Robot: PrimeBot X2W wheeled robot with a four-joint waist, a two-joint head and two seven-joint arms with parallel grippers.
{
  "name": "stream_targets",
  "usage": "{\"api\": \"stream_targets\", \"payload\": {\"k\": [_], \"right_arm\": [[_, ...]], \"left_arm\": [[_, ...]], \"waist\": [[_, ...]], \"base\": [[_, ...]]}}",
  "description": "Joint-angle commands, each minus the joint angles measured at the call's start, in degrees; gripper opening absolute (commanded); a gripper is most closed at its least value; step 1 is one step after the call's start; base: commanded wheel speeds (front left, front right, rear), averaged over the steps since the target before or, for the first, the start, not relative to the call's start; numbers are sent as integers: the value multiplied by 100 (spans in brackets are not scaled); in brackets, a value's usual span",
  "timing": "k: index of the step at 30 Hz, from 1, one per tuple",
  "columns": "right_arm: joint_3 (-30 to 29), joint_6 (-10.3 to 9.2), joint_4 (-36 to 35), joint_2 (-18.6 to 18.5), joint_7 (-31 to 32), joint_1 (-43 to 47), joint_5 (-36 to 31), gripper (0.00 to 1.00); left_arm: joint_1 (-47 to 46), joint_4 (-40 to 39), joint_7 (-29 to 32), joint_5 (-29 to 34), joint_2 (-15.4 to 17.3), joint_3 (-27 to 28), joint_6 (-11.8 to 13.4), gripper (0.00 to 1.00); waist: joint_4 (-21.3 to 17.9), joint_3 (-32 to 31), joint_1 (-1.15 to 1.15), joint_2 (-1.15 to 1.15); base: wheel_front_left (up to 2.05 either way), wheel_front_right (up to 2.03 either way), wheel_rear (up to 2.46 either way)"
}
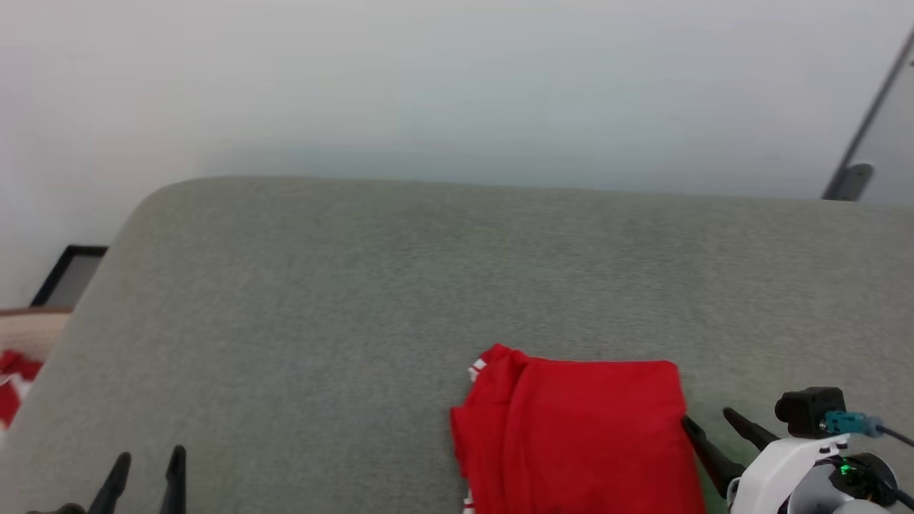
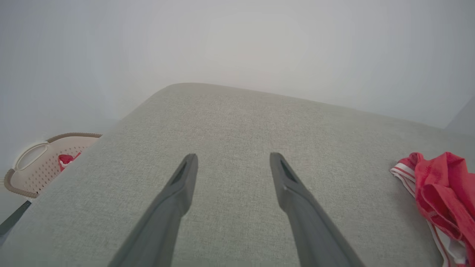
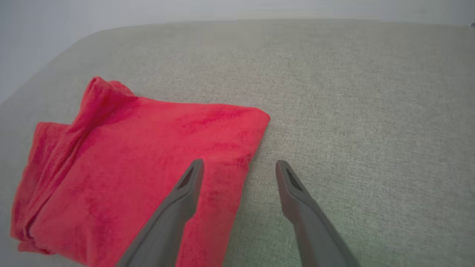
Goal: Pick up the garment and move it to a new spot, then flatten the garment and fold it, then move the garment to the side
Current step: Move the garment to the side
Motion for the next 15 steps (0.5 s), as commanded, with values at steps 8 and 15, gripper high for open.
{"api": "stream_targets", "payload": {"k": [8, 15], "right_arm": [[-161, -10, 411, 106, 904, -249, 108, 100], [-270, -10, 844, 354, 1834, -479, 291, 100]], "left_arm": [[-160, -22, 14, -48, -70, -112, 7, 100], [-330, 120, -32, -84, -125, -208, -30, 100]], "waist": [[497, 340, 0, 0], [610, 561, 0, 0]], "base": [[0, 0, 0], [0, 0, 0]]}}
